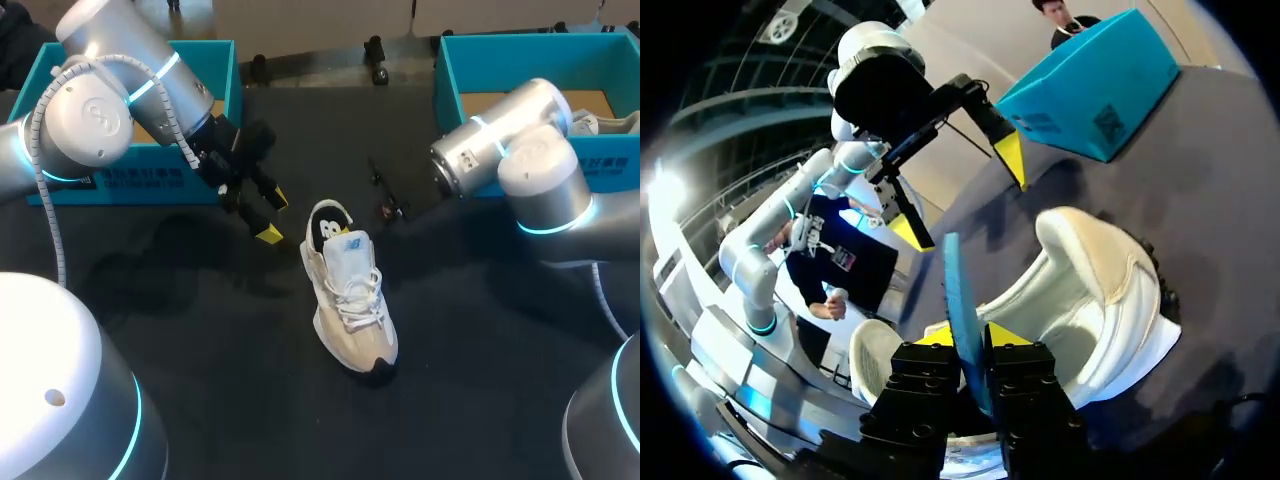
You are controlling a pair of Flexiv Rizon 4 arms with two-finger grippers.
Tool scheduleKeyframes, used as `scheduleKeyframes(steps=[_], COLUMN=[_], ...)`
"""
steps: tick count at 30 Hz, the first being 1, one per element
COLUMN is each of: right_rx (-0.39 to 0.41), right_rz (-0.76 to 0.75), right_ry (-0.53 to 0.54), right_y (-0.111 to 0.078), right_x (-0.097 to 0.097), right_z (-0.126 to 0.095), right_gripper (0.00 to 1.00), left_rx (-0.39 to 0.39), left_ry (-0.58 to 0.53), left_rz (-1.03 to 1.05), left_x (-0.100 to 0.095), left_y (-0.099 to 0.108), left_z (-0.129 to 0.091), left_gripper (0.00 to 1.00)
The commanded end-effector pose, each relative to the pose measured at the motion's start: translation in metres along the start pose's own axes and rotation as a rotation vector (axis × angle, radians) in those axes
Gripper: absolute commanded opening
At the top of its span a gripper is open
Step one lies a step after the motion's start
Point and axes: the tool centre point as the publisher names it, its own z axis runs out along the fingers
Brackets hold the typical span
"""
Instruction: Take the shoe out of the shoebox, open the shoe tongue, remove and reinsert the insole, then place the shoe into the shoebox
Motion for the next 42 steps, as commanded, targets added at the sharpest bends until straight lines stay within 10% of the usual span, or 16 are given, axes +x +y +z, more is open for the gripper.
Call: scheduleKeyframes(steps=[1,8,30,34,42], right_rx=[0.016,0.017,0.030,0.034,0.049], right_rz=[-0.008,-0.022,0.068,0.053,0.018], right_ry=[-0.011,-0.016,-0.041,-0.048,-0.069], right_y=[0.009,0.015,-0.013,-0.007,0.007], right_x=[0.000,-0.006,0.003,0.003,0.007], right_z=[-0.006,-0.004,0.005,0.001,-0.006], right_gripper=[0.19,0.00,0.00,0.34,0.39], left_rx=[-0.003,-0.003,-0.003,-0.003,-0.003], left_ry=[0.000,0.000,0.000,0.000,0.000], left_rz=[-0.001,-0.001,-0.001,-0.001,-0.001], left_x=[0.000,0.000,0.000,0.000,0.000], left_y=[0.000,0.000,0.000,0.000,0.000], left_z=[0.000,0.000,0.000,0.000,0.000], left_gripper=[1.00,1.00,1.00,1.00,1.00])
